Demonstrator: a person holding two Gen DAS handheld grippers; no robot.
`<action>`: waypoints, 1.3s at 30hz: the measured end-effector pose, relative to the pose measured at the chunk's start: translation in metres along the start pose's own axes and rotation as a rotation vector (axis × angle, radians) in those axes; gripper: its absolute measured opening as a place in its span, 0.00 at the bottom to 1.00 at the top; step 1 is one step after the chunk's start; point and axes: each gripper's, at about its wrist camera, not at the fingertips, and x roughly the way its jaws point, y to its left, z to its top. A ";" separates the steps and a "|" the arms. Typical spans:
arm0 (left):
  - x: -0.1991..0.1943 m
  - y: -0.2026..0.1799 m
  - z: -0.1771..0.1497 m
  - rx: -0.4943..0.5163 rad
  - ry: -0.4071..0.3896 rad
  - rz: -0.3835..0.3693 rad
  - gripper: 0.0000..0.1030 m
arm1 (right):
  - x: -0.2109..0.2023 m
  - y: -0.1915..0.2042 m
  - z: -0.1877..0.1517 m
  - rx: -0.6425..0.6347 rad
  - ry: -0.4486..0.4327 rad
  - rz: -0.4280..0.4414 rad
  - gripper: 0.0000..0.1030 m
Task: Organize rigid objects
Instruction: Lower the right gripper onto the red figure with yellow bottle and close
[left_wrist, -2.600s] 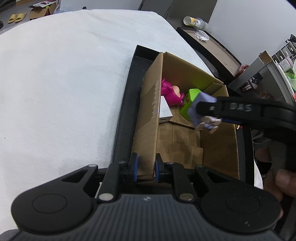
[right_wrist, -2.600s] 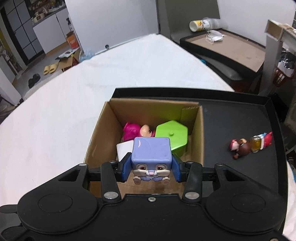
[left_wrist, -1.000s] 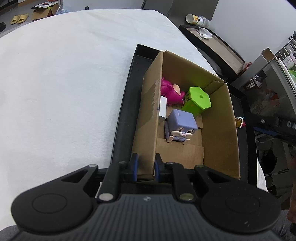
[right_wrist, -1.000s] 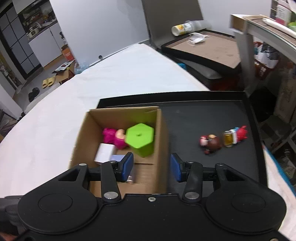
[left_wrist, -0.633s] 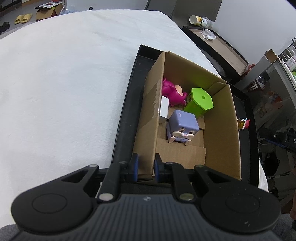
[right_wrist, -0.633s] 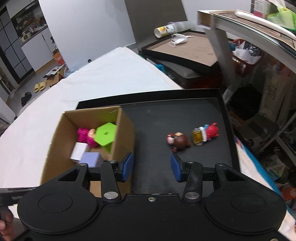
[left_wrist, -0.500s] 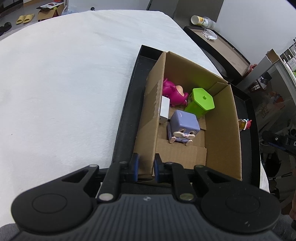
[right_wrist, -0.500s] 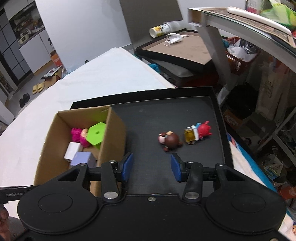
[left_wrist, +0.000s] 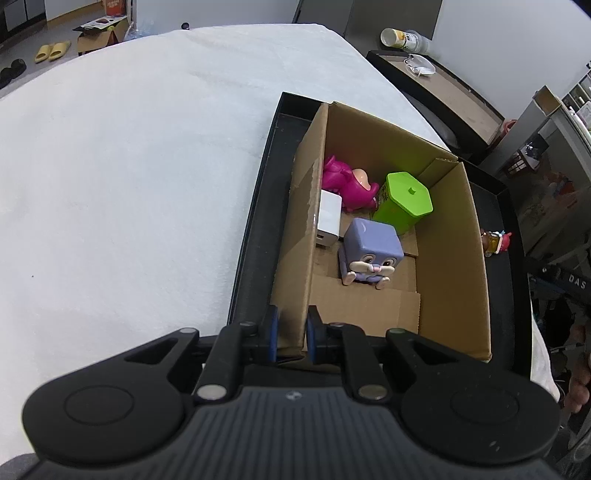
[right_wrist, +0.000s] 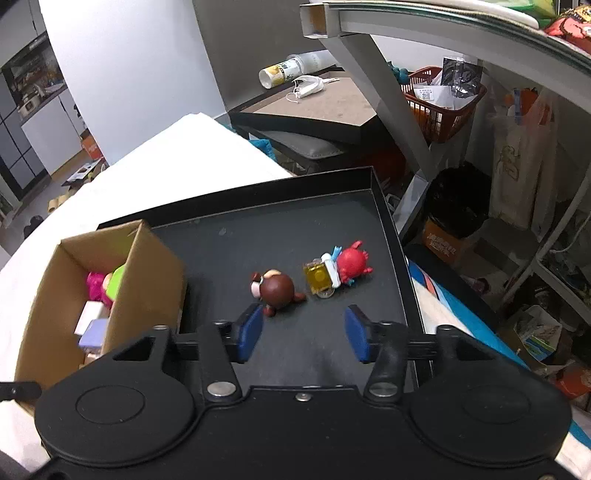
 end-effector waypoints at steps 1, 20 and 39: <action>0.000 -0.001 0.000 -0.002 0.000 0.003 0.14 | 0.002 -0.001 0.001 -0.004 -0.005 -0.005 0.51; 0.007 -0.005 0.002 -0.003 0.020 0.038 0.14 | 0.061 -0.009 0.022 -0.083 0.017 -0.031 0.64; 0.012 -0.009 0.004 -0.003 0.033 0.064 0.14 | 0.099 -0.016 0.026 -0.106 0.067 -0.043 0.62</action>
